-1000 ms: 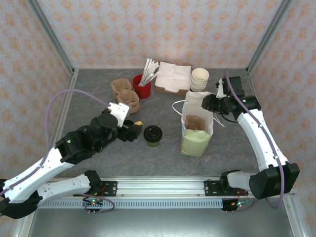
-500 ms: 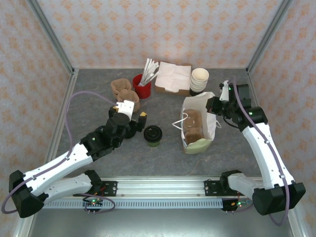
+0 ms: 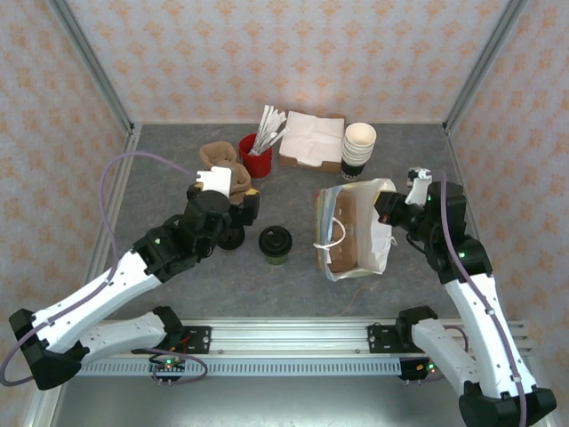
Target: Pack the takeout coffee
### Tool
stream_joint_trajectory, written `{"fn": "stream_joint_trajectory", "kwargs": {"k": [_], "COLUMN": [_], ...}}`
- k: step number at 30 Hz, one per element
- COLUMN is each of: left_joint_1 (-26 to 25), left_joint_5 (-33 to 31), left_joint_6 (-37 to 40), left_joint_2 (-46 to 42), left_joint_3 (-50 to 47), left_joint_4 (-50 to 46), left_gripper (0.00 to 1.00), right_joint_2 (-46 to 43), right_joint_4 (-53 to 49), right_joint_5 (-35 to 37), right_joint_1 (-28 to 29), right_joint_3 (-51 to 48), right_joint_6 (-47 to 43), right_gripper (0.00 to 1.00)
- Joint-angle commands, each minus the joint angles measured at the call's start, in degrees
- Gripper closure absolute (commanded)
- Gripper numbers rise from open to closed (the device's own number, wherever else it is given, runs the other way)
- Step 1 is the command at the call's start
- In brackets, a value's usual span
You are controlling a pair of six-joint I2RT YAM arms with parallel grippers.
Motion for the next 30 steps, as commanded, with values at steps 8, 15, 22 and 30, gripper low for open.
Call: {"fn": "stream_joint_trajectory", "kwargs": {"k": [8,15,22,30], "left_joint_1": [0.02,0.01,-1.40,-4.46], "left_joint_5": [5.28,6.79,10.81,13.78], "left_joint_6": [-0.26,-5.99,-13.06,-17.26], "left_joint_2": [4.83,12.17,19.21,23.75], "left_joint_3": [7.44,13.47,16.69,15.76], "left_joint_4": [-5.85,-13.66,-22.21,-24.38], "left_gripper": [0.06,0.08,0.11,0.04], "right_joint_2": [0.84,6.82,9.88,10.00], "right_joint_4": [0.41,-6.25,-8.61,-9.11], "right_joint_5": [1.19,4.58,4.29,5.11], "right_joint_1": [0.59,0.59,0.59,0.59], "right_joint_3": [1.17,5.47,7.13,6.08], "right_joint_6": [3.06,10.30,15.98,19.18], "right_gripper": [1.00,1.00,1.00,1.00]}}
